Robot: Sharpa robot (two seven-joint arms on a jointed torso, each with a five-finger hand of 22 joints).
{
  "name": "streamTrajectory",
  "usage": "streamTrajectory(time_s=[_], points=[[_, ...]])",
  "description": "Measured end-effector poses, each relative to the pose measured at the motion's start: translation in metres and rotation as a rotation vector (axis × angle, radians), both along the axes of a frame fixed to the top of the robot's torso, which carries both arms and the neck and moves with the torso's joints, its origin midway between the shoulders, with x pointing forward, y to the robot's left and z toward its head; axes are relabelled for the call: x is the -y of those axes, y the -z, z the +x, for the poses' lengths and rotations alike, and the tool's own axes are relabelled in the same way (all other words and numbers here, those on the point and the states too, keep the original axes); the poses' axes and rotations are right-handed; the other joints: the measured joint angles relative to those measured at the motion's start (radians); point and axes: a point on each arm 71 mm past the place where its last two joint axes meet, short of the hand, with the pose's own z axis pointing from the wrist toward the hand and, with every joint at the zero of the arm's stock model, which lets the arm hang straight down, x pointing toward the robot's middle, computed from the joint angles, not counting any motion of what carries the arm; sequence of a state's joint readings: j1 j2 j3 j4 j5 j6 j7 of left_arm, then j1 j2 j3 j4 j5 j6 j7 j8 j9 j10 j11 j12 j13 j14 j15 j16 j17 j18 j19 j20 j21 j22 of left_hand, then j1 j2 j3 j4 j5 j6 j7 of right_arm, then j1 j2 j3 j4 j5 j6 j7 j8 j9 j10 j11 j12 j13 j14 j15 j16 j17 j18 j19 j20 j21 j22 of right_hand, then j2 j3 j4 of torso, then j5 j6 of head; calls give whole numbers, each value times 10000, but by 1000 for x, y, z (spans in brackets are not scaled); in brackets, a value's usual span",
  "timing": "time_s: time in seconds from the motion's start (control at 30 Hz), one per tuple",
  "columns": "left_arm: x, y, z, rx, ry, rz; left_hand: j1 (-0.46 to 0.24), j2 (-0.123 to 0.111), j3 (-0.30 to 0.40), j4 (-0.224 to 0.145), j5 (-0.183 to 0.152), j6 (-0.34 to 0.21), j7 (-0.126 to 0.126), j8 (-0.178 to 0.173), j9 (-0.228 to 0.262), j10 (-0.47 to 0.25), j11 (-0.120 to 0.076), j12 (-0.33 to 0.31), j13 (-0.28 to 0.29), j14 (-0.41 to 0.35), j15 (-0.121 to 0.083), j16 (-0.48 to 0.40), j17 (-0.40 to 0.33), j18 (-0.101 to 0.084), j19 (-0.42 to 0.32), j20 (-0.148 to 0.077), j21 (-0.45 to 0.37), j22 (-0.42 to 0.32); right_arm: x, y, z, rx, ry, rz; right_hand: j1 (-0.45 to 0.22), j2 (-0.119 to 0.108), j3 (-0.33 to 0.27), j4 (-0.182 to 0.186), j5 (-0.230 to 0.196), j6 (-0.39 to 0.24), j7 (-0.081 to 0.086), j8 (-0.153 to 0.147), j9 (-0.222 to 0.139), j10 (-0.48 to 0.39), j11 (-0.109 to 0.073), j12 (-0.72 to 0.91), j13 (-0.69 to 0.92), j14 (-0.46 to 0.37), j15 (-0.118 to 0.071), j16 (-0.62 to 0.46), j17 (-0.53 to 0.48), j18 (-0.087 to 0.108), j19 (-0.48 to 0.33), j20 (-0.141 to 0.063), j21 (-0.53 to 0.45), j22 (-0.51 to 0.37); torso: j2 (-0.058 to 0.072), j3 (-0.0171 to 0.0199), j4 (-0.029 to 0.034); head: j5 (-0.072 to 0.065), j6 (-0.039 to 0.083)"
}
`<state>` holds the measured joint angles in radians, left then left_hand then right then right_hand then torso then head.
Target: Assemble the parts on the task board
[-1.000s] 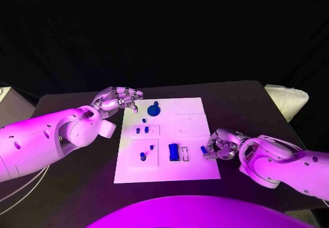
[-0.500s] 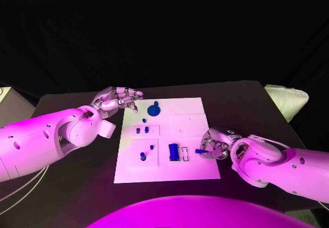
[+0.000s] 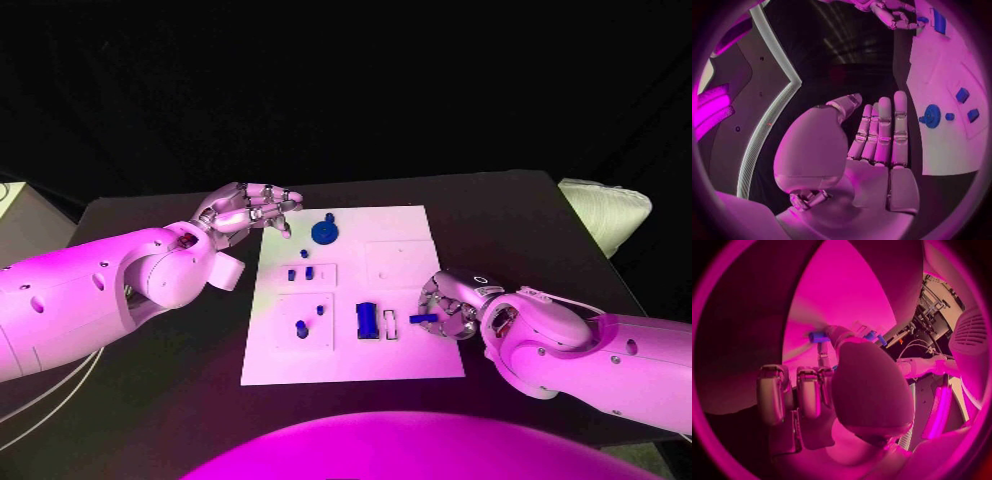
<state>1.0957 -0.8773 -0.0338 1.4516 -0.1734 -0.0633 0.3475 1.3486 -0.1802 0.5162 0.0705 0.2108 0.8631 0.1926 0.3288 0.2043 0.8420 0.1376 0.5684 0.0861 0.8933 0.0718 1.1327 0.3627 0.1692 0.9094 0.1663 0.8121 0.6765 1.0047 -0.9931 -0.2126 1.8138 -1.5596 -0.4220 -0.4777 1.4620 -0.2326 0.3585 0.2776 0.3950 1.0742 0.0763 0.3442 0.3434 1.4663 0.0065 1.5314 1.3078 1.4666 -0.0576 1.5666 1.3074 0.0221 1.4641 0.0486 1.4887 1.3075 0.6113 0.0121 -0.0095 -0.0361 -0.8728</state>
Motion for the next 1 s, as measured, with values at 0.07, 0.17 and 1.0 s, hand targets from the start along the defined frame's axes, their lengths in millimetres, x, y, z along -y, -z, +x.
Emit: streamTrajectory(time_s=[0.07,0.17,1.0], points=[[0,0,0,1,4,2,0,0,0,0,0,0,0,0,0,0,0,0,0,0,0,0,0,-1,0,0,0,0,0,0,-1,18,44,22,-118,-5,142,-53,25,13,-14,-5,-9,-1,0,12,0,0,0,0,0,1,39,-39,38,0,0,1,1,8,0],[0,0,0,2,8,5,0,0,0,0,0,0,0,0,0,0,0,0,0,0,0,0,0,0,0,0,0,0,1,-1,-4,37,130,96,-259,42,226,-33,40,10,-16,5,-30,-22,-22,50,-1,0,0,0,0,0,39,-39,88,0,0,1,0,13,0],[4,-1,-1,1,127,-35,0,0,-28,28,0,0,0,47,2,-1,0,0,-2,0,0,0,0,0,0,0,0,-8,-19,-28,-2,-14,979,2055,-1463,219,587,23,-1269,36,-80,239,137,1,-145,360,-3,-37,-108,0,-1,-1,39,-112,564,-1,-1,-8,7,-11,0]])
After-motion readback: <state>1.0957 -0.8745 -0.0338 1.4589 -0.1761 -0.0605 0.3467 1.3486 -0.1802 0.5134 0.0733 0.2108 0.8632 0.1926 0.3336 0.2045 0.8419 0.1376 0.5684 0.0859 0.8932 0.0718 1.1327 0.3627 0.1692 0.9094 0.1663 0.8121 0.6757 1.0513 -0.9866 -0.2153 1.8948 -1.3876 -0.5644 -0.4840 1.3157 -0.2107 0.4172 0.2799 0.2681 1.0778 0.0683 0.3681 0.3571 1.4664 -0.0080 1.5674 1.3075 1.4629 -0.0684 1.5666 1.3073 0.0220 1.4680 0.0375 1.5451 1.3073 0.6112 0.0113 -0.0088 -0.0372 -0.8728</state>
